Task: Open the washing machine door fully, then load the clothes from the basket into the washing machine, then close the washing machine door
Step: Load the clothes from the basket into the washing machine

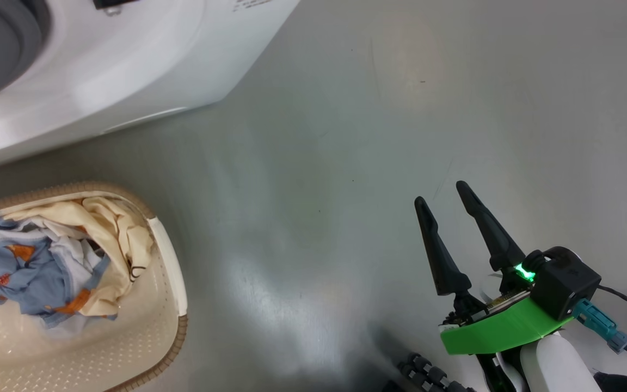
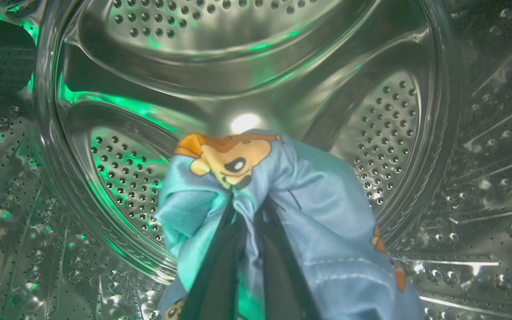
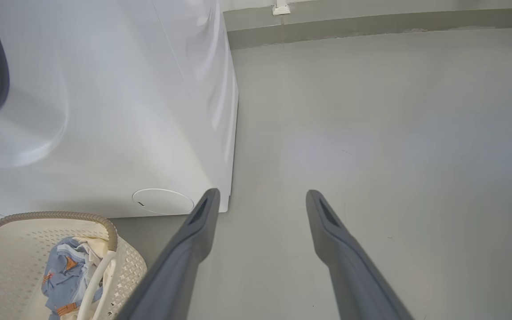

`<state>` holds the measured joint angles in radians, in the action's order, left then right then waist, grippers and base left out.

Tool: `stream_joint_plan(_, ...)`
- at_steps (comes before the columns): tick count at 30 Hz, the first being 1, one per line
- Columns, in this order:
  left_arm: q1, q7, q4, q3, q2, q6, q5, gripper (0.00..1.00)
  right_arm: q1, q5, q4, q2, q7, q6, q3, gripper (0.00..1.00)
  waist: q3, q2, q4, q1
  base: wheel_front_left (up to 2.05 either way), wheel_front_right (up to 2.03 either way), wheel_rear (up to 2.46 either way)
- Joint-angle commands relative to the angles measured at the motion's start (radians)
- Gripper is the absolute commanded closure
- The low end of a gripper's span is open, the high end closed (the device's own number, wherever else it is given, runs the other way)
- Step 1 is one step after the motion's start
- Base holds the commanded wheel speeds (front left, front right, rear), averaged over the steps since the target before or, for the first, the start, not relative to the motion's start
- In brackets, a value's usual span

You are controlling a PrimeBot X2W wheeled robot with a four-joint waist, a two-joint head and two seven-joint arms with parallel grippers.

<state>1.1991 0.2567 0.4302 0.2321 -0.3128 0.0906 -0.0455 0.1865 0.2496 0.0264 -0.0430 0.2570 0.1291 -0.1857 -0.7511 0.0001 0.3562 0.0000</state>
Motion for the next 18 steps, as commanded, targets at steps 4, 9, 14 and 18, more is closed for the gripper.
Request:
stream_joint_plan(4,0.001,0.005,0.038,-0.006,-0.046,-0.009,0.031,1.00,-0.012,0.007,0.013,-0.007,0.005,0.002,-0.022,0.00,-0.002,-0.0001,-0.004,0.0000,0.00,0.00,0.00)
stream_joint_plan(9,0.015,0.005,0.132,-0.023,-0.048,-0.006,0.033,1.00,-0.013,0.007,0.010,-0.007,0.005,0.002,-0.022,0.00,0.003,-0.0001,-0.011,0.0000,0.00,0.00,0.00)
stream_joint_plan(14,0.040,0.005,0.205,-0.043,-0.050,-0.004,0.038,0.82,-0.013,0.006,0.006,-0.007,0.005,0.002,-0.023,0.00,0.012,-0.0001,-0.019,0.0000,0.00,0.00,0.00)
stream_joint_plan(18,0.059,0.005,0.253,-0.060,-0.049,-0.015,0.047,0.00,-0.016,0.005,0.005,-0.007,0.005,0.002,-0.023,0.00,0.018,-0.0001,-0.026,0.0000,0.00,0.00,0.00)
